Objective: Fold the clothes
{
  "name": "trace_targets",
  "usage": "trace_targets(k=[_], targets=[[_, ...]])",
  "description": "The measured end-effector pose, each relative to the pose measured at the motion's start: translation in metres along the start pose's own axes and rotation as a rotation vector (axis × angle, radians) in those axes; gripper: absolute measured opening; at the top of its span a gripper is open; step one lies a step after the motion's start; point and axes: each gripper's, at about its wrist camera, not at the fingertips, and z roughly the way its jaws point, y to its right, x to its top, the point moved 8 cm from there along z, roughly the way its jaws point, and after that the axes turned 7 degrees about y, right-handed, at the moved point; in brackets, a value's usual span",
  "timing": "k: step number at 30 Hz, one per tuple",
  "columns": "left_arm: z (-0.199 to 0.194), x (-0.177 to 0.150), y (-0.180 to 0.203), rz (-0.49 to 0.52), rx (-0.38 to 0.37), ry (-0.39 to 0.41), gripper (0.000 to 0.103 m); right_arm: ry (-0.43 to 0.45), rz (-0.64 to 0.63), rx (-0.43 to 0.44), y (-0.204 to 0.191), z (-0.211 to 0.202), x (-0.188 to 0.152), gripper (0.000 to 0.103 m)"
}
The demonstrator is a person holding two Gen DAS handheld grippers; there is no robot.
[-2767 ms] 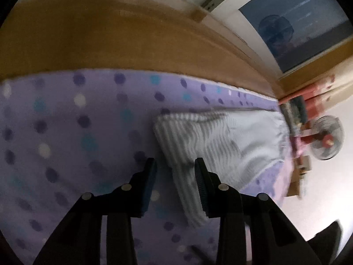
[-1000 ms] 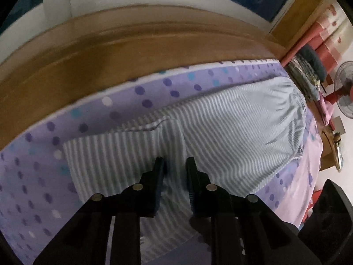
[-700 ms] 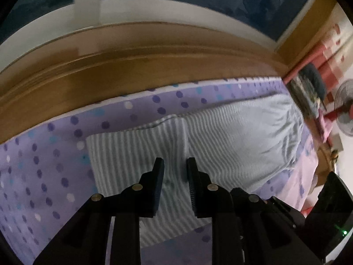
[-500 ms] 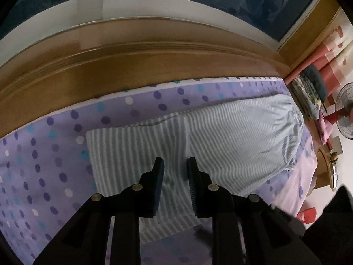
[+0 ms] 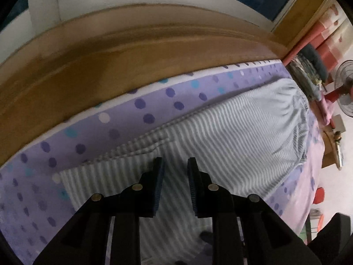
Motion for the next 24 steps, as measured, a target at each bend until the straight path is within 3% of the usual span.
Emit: trace_targets(k=[3, 6, 11, 17, 22, 24], targets=[[0.000, -0.002, 0.001, 0.032, -0.008, 0.019, 0.022, -0.005, -0.029, -0.008, -0.002, 0.002, -0.001, 0.035], [-0.001, -0.003, 0.002, 0.051, -0.008, 0.028, 0.022, -0.005, 0.037, 0.020, 0.002, 0.002, -0.001, 0.038], [-0.003, -0.004, -0.001, 0.015, -0.030, 0.040, 0.022, -0.028, 0.049, 0.023, 0.003, 0.004, 0.000, 0.041], [-0.004, -0.006, -0.001, -0.003, -0.042, 0.043, 0.022, -0.061, 0.015, 0.031, -0.010, 0.006, -0.005, 0.070], [-0.008, -0.009, -0.001, 0.014, -0.032, 0.048, 0.023, -0.072, -0.029, -0.011, -0.015, 0.009, -0.009, 0.073], [-0.012, -0.010, 0.000, 0.022, -0.028, 0.058, 0.031, -0.078, -0.030, -0.020, -0.015, 0.009, -0.009, 0.072]])
